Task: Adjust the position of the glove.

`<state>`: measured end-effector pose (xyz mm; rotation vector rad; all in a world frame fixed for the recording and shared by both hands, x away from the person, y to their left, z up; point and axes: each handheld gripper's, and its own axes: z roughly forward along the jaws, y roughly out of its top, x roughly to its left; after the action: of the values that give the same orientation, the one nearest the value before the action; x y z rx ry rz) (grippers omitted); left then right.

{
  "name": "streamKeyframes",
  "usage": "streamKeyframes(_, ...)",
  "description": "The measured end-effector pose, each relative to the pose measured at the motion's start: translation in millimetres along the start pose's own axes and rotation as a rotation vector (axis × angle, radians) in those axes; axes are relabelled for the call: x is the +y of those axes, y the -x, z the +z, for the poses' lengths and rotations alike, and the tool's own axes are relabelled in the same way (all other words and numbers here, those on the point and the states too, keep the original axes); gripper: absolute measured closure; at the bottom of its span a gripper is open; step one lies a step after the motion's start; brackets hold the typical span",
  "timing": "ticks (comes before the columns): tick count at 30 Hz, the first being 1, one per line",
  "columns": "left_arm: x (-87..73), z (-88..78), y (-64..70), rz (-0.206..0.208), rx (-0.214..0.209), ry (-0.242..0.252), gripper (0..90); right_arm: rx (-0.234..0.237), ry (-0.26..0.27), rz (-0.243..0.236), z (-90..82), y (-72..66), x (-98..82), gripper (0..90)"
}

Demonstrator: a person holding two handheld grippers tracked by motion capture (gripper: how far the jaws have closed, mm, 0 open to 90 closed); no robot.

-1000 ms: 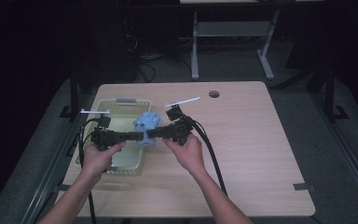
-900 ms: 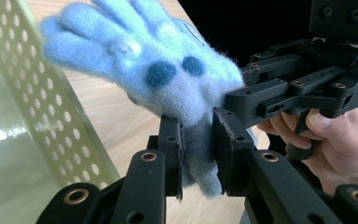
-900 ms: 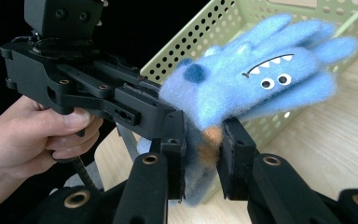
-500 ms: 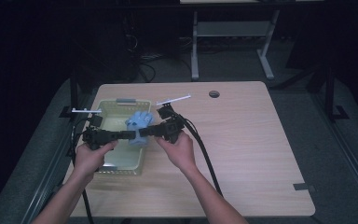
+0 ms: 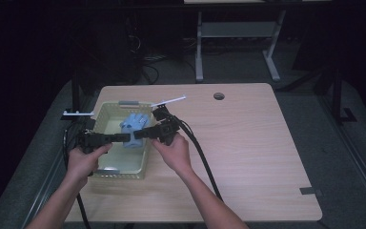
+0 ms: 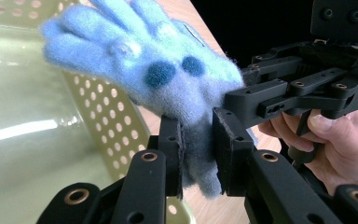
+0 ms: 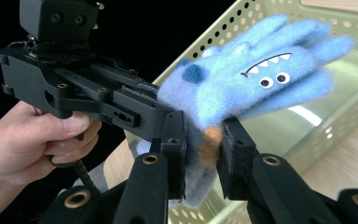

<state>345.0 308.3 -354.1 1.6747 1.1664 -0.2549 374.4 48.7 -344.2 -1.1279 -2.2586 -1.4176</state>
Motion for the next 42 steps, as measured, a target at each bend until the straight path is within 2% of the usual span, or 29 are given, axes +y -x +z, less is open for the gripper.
streamKeyframes(7, 1.0, -10.0, -7.0, -0.005, 0.019, 0.000, 74.1, 0.024, 0.006, 0.009, 12.9, -0.6, 2.8, 74.6)
streamKeyframes(8, 1.1, -10.9, -7.6, -0.006, 0.024, -0.001, 74.1, 0.029, 0.004, 0.025, 14.4, -1.3, 3.3, 74.6)
streamKeyframes(11, 1.2, -12.6, -10.1, -0.002, 0.026, -0.008, 74.2, 0.031, 0.003, 0.027, 19.6, -1.3, 4.1, 74.6)
streamKeyframes(17, 0.7, -17.1, -16.6, -0.020, 0.038, -0.017, 76.0, 0.032, -0.003, 0.019, 27.3, -2.9, 5.0, 74.6)
streamKeyframes(23, 1.7, -19.0, -23.9, -0.030, 0.055, -0.031, 77.2, 0.037, -0.006, 0.039, 37.1, -0.2, 4.6, 74.6)
streamKeyframes(26, 2.0, -19.3, -29.5, -0.028, 0.086, -0.052, 77.4, 0.037, -0.015, 0.052, 46.5, 3.9, 3.9, 74.5)
streamKeyframes(31, 0.2, -19.8, -37.1, -0.044, 0.105, -0.065, 77.3, 0.043, -0.025, 0.073, 56.5, 7.6, 3.0, 74.5)
streamKeyframes(33, -3.5, -17.1, -44.3, -0.052, 0.134, -0.086, 77.3, 0.036, -0.044, 0.079, 65.7, 11.1, 1.5, 74.5)
streamKeyframes(35, -5.1, -16.0, -47.0, -0.057, 0.143, -0.093, 77.4, 0.034, -0.054, 0.080, 69.4, 13.1, 0.3, 74.5)
streamKeyframes(37, -8.2, -14.2, -51.6, -0.067, 0.163, -0.106, 77.4, 0.025, -0.084, 0.100, 80.3, 18.0, -3.5, 74.4)
streamKeyframes(42, -12.3, -9.0, -58.8, -0.075, 0.200, -0.129, 77.5, 0.008, -0.113, 0.108, 89.8, 22.5, -6.5, 74.2)
